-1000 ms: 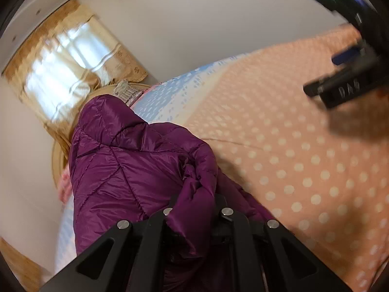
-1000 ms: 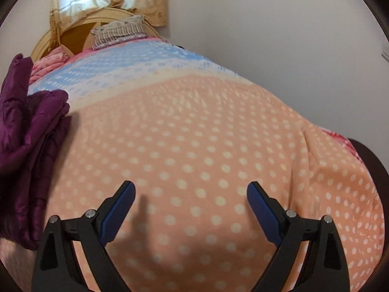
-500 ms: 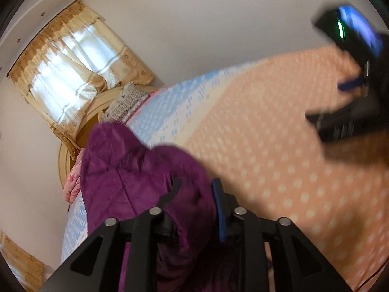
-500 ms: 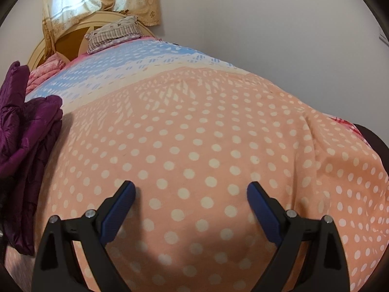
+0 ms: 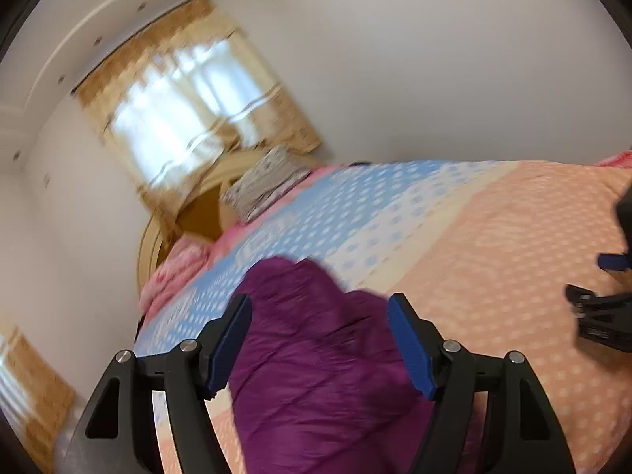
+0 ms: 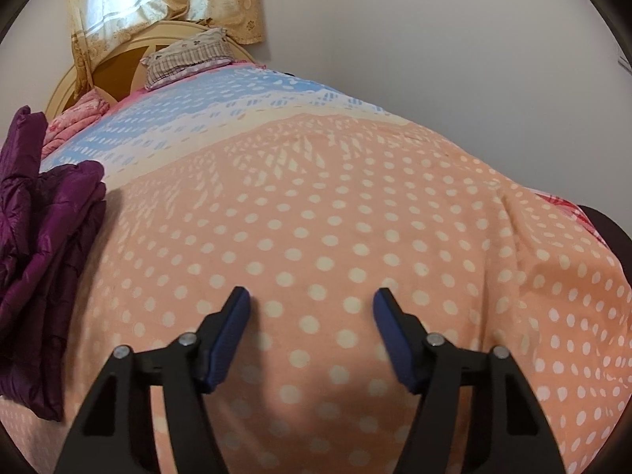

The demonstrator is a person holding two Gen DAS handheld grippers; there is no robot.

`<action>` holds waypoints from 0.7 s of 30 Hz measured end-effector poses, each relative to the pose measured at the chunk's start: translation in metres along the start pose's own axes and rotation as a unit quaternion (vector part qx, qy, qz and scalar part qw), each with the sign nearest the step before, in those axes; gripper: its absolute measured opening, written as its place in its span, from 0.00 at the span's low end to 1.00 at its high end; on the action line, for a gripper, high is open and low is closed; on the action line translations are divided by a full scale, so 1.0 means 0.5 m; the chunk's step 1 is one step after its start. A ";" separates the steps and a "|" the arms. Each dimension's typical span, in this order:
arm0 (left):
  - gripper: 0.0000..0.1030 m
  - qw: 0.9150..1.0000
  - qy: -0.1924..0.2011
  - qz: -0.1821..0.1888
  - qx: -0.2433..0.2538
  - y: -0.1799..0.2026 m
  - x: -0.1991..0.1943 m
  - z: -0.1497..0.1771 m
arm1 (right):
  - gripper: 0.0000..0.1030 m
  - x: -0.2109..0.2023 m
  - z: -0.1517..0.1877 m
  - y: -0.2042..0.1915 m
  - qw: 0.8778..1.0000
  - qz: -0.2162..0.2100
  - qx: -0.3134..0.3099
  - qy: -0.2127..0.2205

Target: Fold large clothes

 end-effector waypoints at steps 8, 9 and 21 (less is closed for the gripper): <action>0.72 0.977 -0.073 -0.122 -0.159 -0.279 0.081 0.122 | 0.58 -0.074 -0.097 -0.139 0.997 -0.075 -0.011 0.018; 0.72 0.973 -0.083 -0.131 -0.170 -0.302 0.091 0.136 | 0.58 -0.091 -0.117 -0.163 0.996 -0.086 -0.012 0.024; 0.72 0.931 -0.118 -0.129 -0.320 -0.436 0.226 0.253 | 0.51 -0.162 -0.277 -0.520 0.985 -0.157 -0.030 0.065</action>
Point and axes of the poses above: each gripper's, at about its wrist camera, not at the fingertips, and x roughly the way its jaws point, y to its right, z to its underside, the point moved 7 cm from there along x, roughly the way its jaws point, and after that the axes turned 13 degrees about z, right-handed, at the moved point
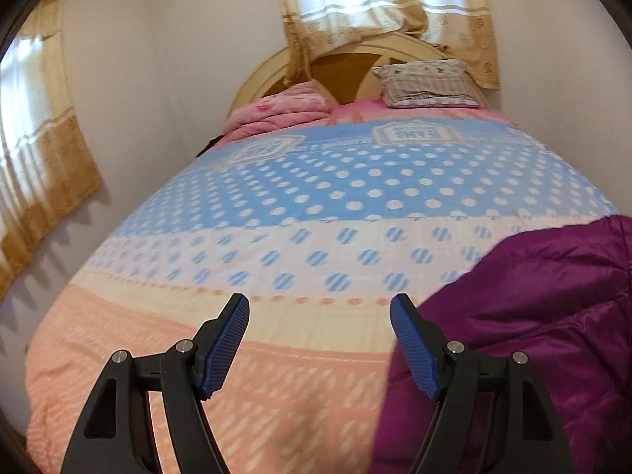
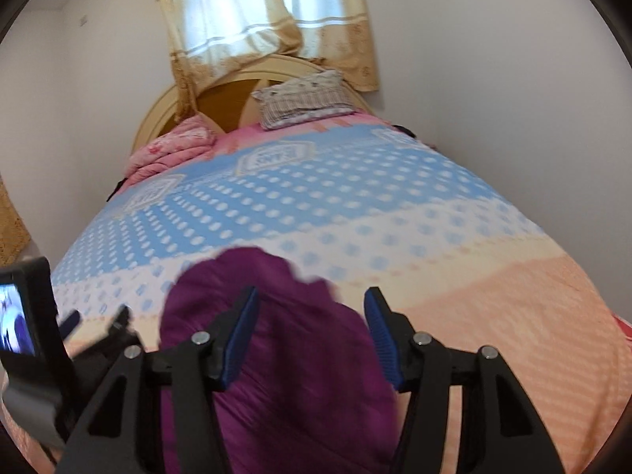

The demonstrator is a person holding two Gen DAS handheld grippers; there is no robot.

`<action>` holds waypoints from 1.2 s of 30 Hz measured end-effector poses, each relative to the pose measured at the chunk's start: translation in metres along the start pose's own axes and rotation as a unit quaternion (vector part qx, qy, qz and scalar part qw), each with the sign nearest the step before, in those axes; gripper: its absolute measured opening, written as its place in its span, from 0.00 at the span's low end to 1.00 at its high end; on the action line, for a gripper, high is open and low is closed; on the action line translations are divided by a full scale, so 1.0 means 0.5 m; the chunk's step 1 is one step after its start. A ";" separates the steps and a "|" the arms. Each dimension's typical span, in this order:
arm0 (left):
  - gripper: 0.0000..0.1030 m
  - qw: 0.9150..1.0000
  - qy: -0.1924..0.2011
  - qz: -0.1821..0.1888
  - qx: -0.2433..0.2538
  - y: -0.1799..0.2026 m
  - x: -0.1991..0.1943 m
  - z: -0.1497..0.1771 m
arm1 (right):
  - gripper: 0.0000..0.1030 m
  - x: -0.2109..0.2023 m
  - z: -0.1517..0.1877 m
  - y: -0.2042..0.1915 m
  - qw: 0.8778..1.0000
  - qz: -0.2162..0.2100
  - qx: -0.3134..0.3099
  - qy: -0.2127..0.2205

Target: Fold large clothes

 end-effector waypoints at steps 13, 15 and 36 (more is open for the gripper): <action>0.78 0.994 0.002 0.014 0.107 0.184 0.060 0.061 | 0.54 0.133 0.162 0.130 0.996 0.036 0.047 -0.063; 0.78 0.995 -0.002 0.022 0.099 0.181 0.072 0.064 | 0.54 0.137 0.167 0.130 0.997 0.037 0.041 -0.062; 0.81 0.996 -0.010 0.044 0.081 0.171 0.097 0.096 | 0.58 0.159 0.198 0.119 0.996 0.072 0.004 -0.059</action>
Point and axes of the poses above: each gripper's, at about its wrist camera, not at the fingertips, and x roughly the way its jaws point, y to its right, z to its underside, the point moved 7 cm from there along x, roughly the way its jaws point, and after that the axes turned 13 degrees about z, right-handed, at the moved point
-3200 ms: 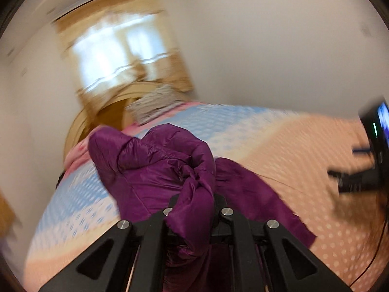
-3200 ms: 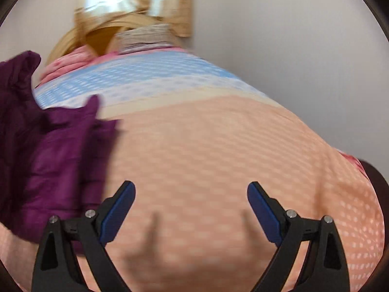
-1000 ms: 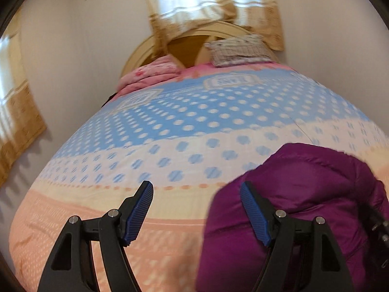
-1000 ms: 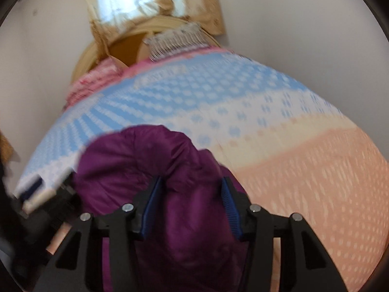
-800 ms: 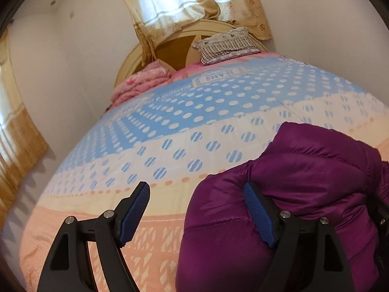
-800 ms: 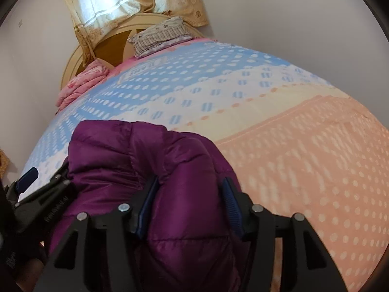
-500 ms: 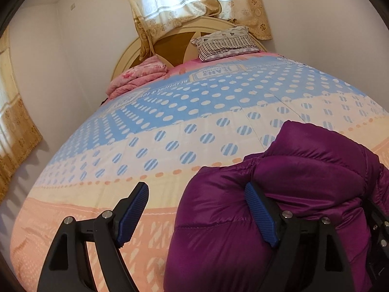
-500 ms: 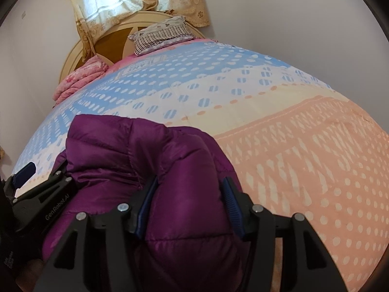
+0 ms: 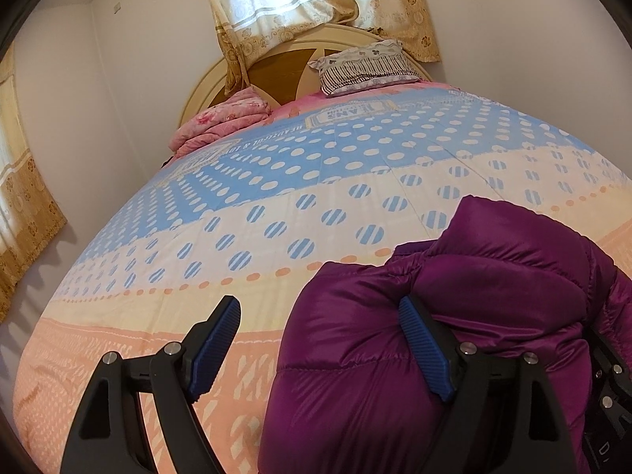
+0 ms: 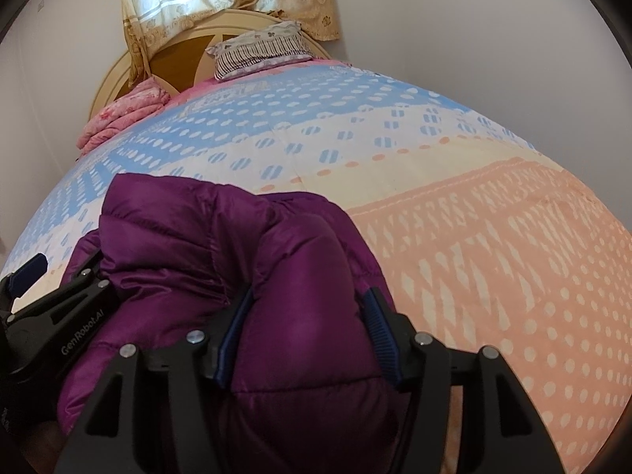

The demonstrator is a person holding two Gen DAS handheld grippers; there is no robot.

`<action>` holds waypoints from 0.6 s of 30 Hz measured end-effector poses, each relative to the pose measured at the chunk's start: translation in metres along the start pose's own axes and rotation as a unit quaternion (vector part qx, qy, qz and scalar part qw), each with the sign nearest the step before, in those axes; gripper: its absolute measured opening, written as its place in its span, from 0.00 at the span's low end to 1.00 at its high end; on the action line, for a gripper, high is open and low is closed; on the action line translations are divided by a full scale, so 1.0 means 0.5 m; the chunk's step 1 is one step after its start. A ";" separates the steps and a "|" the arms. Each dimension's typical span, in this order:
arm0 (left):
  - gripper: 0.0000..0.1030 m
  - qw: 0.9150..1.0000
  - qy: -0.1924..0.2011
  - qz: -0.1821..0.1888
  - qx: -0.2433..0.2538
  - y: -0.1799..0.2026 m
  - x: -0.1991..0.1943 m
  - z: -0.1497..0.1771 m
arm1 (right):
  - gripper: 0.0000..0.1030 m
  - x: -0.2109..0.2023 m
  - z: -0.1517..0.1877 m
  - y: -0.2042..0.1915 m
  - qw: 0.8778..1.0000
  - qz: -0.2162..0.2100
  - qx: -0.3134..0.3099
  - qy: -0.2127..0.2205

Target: Fold large clothes

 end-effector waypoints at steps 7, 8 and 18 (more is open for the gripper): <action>0.81 1.000 -0.008 -0.002 0.006 -0.001 0.011 0.006 | 0.58 0.006 0.003 -0.001 1.000 0.004 -0.004 -0.002; 0.81 1.000 -0.009 -0.003 0.006 0.002 0.009 0.005 | 0.58 0.007 0.003 -0.001 1.000 0.005 -0.005 -0.003; 0.81 1.000 -0.017 -0.003 0.011 0.003 0.017 0.007 | 0.60 0.013 0.008 -0.005 1.000 0.014 -0.010 -0.009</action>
Point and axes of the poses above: each gripper's, at about its wrist camera, not at the fingertips, and x roughly the way its jaws point, y to its right, z to its underside, the point moved 7 cm from there along x, roughly the way its jaws point, and after that the axes turned 13 degrees about z, right-handed, at the moved point
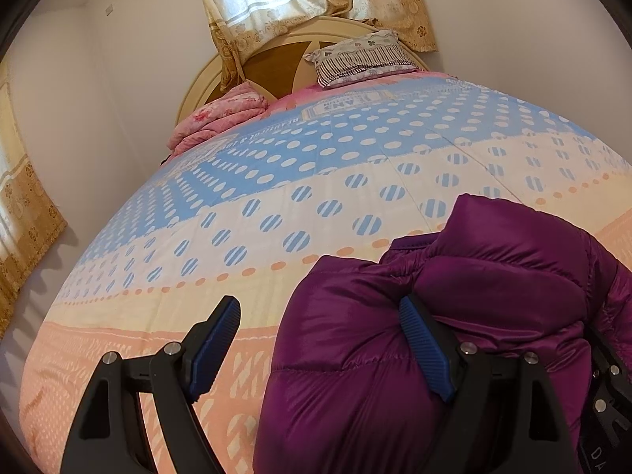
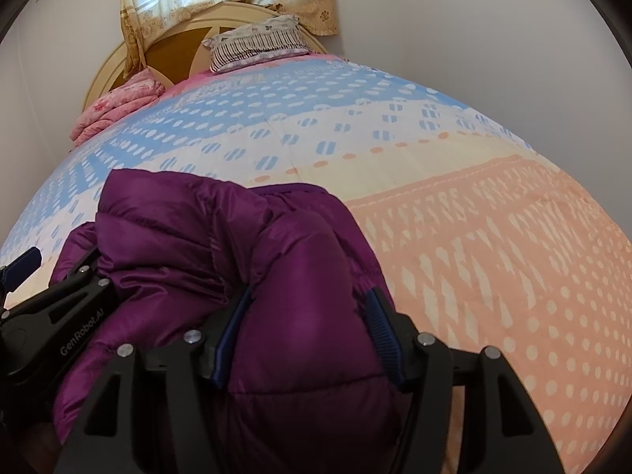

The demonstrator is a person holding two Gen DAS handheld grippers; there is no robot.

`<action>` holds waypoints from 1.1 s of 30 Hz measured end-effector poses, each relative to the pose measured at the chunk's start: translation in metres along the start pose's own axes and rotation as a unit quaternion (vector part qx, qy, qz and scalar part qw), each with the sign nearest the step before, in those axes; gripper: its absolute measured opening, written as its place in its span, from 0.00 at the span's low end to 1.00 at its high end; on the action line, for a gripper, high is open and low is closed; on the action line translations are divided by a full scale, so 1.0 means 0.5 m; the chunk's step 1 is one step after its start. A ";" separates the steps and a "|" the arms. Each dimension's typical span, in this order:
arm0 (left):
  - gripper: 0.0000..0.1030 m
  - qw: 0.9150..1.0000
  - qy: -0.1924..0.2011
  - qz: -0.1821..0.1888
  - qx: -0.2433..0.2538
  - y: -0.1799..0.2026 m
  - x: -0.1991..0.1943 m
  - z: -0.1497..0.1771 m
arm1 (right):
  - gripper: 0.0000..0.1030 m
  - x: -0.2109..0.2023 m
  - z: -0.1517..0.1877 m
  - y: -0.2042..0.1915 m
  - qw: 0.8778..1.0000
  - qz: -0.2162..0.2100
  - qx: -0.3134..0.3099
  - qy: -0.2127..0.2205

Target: Fold large clothes

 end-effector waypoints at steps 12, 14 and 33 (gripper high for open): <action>0.81 1.000 -0.007 -0.005 0.009 0.002 0.010 0.003 | 0.61 0.006 0.001 0.000 1.000 0.005 -0.005 -0.005; 0.81 1.000 -0.007 -0.005 0.009 0.002 0.011 0.004 | 0.61 0.007 0.002 0.000 1.000 0.006 -0.006 -0.006; 0.81 1.000 -0.009 -0.006 0.010 0.004 0.012 0.004 | 0.66 0.015 0.006 0.004 1.000 0.004 -0.004 -0.016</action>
Point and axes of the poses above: each gripper's, at about its wrist camera, not at the fingertips, and x roughly the way its jaws point, y to its right, z to its underside, the point moved 7 cm from there along x, roughly the way its jaws point, and after that the axes turned 13 degrees about z, right-handed, at the moved point
